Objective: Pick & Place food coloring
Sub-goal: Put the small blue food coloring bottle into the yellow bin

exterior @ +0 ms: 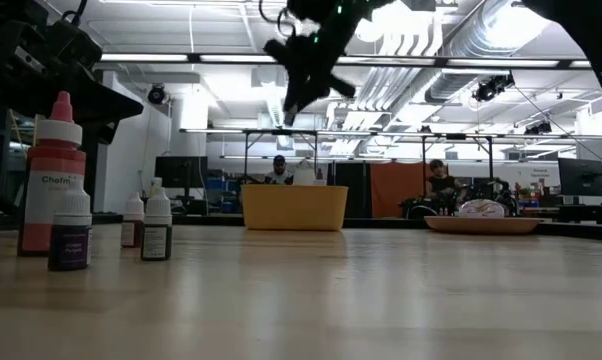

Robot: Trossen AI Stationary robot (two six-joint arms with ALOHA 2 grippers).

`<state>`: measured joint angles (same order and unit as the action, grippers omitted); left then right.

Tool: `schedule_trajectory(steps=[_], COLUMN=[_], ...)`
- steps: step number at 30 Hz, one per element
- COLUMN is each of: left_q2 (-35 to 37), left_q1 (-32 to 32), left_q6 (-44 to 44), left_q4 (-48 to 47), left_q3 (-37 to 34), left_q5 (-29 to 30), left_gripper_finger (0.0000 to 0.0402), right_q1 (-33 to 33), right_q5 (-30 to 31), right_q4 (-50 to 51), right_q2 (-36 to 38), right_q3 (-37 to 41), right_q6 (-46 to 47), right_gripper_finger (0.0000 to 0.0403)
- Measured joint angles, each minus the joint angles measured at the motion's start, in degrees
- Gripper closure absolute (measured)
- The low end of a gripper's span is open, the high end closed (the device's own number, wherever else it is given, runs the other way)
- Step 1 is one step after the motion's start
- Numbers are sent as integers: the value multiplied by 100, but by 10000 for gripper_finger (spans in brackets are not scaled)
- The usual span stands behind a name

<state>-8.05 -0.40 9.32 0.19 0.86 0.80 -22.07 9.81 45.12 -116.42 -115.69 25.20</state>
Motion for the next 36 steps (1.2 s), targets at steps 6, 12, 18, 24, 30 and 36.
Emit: schedule_trajectory(steps=[6,12,18,24,30,36], left_q2=[-1,-1,0,-1,-1,-1], left_q1=[2,2,2,1,2,0], left_q6=[-2,-1,-2,-1,-2,-1], left_q4=[0,0,0,0,0,0], left_q3=[0,2,2,2,2,2], left_q5=[2,2,4,4,5,7], left_gripper_finger=[401,401,401,401,401,401], right_q1=[-122,-112,-102,-75,-76,-118], right_q5=[-59,489,821,1015,1243,1400], right_q4=[-1272,-1733,-1697,-1000,-480,-291], right_q2=[-4,-7,-9,-9,-9,-13], right_q3=[995,1650,1900,1900,1900,1902], right_q6=[599,1025,1220,1049,880,821], right_gripper_finger=[355,355,355,355,355,355])
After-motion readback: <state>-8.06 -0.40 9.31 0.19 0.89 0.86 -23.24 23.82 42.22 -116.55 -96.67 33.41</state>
